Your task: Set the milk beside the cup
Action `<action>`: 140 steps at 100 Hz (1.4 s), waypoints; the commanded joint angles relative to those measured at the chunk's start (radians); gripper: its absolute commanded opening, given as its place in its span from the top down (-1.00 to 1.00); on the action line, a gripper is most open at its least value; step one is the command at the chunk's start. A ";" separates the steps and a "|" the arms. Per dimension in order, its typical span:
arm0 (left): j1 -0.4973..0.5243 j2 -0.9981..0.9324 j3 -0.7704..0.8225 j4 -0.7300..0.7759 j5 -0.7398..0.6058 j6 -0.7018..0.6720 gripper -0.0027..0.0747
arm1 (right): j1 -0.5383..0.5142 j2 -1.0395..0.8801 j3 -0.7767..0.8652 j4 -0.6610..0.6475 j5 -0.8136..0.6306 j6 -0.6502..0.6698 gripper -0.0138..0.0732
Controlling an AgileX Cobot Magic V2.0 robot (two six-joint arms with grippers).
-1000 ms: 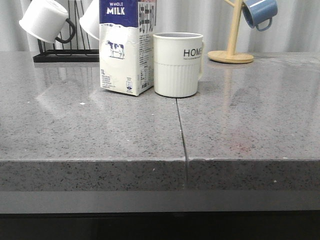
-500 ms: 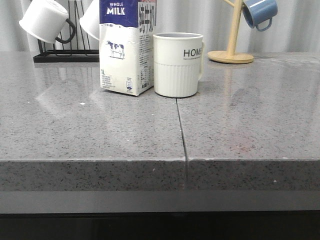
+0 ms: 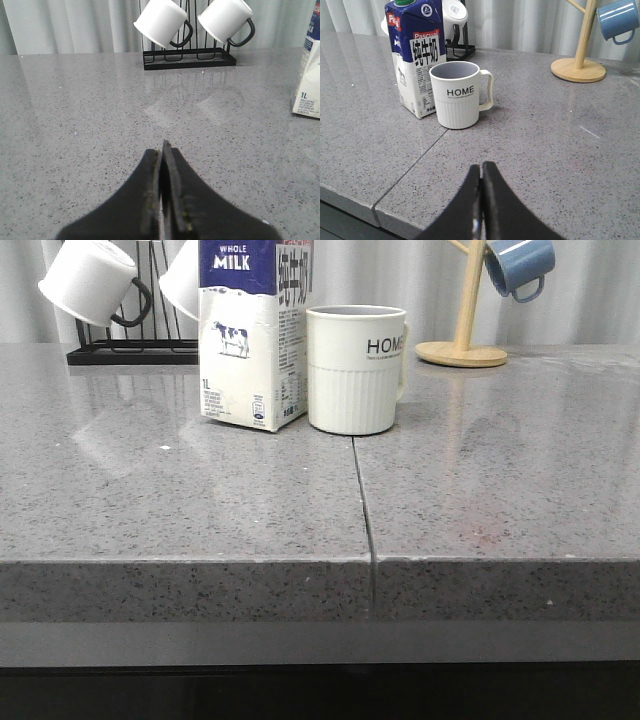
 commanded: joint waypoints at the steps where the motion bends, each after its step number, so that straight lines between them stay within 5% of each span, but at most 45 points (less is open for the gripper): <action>1: 0.003 -0.036 0.027 -0.001 -0.112 -0.005 0.99 | -0.001 0.008 -0.025 -0.011 -0.075 0.000 0.84; 22: 0.003 -0.163 0.175 0.011 -0.194 -0.005 0.99 | -0.001 0.008 -0.025 -0.011 -0.075 0.000 0.84; 140: 0.003 -0.163 0.170 0.017 -0.131 -0.005 0.98 | -0.010 0.010 -0.008 -0.012 -0.114 0.000 0.84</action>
